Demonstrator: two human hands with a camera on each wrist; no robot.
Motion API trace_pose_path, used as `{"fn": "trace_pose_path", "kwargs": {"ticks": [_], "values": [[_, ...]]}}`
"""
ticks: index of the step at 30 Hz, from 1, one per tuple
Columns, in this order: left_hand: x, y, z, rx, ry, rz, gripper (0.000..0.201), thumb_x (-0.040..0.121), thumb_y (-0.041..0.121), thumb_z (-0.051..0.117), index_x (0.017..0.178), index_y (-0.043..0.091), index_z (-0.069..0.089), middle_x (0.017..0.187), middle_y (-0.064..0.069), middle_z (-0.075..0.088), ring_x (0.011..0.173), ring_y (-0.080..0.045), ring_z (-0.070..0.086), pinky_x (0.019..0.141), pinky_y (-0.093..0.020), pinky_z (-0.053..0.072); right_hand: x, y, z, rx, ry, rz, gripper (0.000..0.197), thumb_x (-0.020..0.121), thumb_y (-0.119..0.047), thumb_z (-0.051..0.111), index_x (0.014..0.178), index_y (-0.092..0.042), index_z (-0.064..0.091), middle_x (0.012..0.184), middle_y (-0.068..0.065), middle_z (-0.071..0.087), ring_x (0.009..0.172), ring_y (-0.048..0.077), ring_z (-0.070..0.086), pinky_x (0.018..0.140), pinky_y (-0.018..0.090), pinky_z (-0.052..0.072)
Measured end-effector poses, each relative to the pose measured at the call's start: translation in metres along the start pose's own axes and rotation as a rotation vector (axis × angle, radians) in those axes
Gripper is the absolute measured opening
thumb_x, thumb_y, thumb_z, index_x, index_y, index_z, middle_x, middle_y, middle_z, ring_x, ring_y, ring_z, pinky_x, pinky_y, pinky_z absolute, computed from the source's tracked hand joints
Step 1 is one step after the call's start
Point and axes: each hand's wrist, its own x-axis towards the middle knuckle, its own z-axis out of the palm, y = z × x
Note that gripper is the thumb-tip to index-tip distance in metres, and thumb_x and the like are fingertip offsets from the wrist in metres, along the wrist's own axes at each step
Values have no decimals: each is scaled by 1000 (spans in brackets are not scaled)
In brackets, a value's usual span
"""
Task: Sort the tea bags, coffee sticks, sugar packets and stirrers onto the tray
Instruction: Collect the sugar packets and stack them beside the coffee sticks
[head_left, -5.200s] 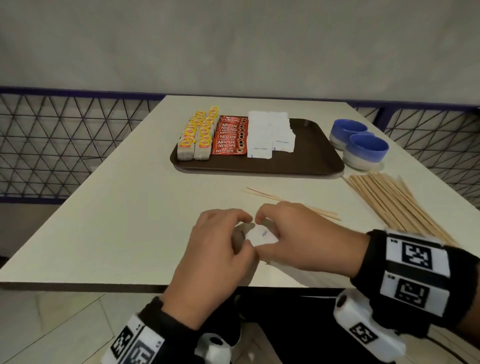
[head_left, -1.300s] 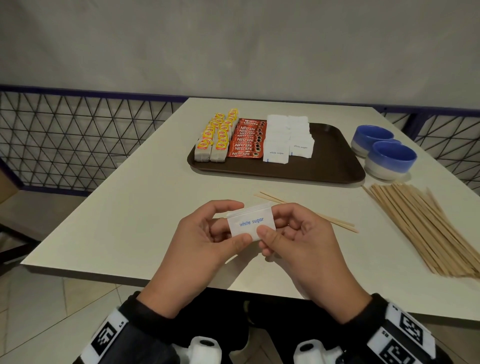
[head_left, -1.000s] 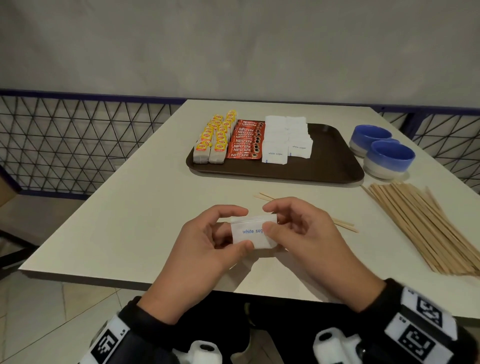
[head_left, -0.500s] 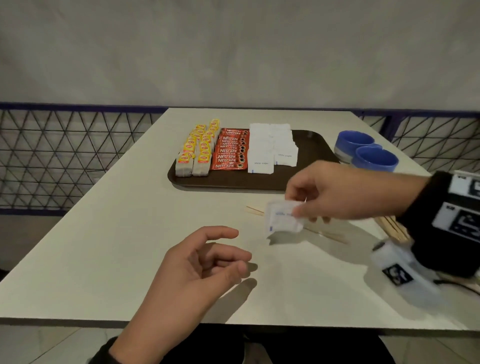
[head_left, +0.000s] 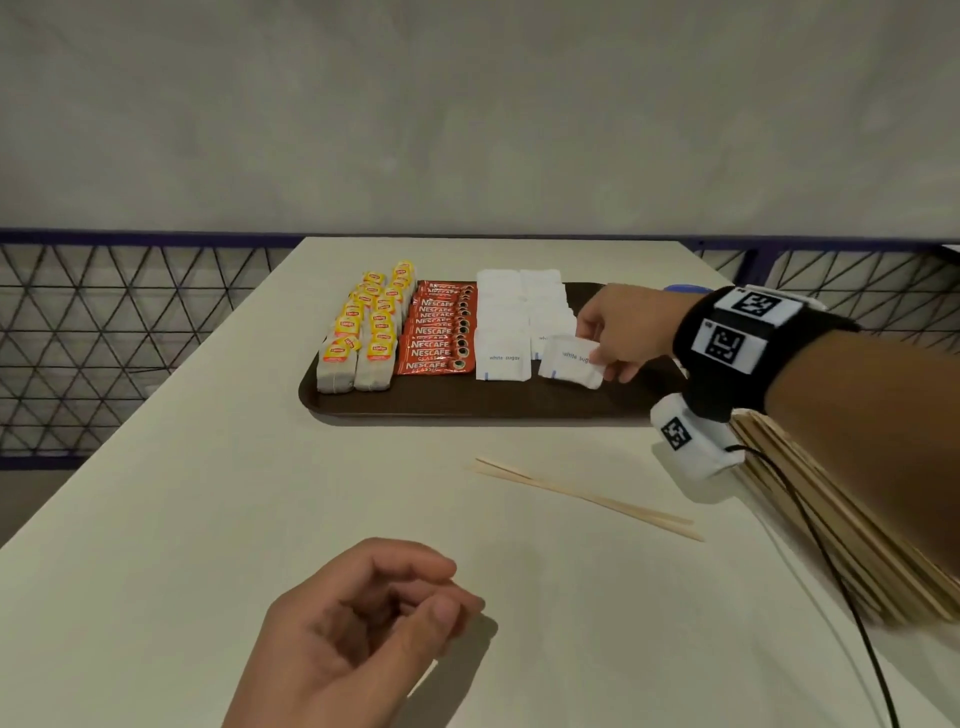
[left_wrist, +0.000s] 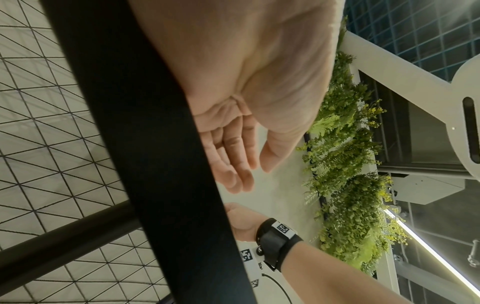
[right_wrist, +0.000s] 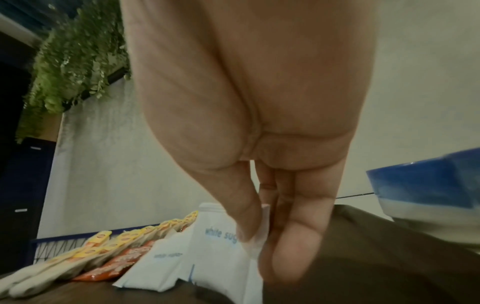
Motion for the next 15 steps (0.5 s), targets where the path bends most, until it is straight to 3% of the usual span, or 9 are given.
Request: {"fn": "trace_pose_path", "kwargs": {"ticks": [4,7,12,15], "values": [[3,-1,-3,20,-23,-2,31,48,35,93,69,19,77,68,-20,74,60,-24,70,56,-15,52,14,0,1,-5,9,51,16,96,6,60,105,-8,63,96,16,71,81,27,74,64,31,63],[6,-4,-3,19,-10,23,59,41,69,90,72,20,77,67,-20,73,58,-22,70,57,-15,52,23,0,1,9,42,64,24,95,9,58,111,-8,62,88,13,70,71,24,72,63,31,63],[7,-9,-5,-17,-7,12,58,42,70,89,71,21,77,68,-21,74,59,-24,71,59,-17,55,32,-3,6,16,83,47,26,92,-3,70,115,-13,61,111,10,64,82,28,74,75,38,65],[7,-9,-6,-19,-16,13,57,43,69,90,70,21,77,69,-21,74,58,-23,70,59,-18,55,32,-4,8,38,63,70,41,89,-15,77,125,-7,58,107,11,65,83,30,76,82,45,64]]}}
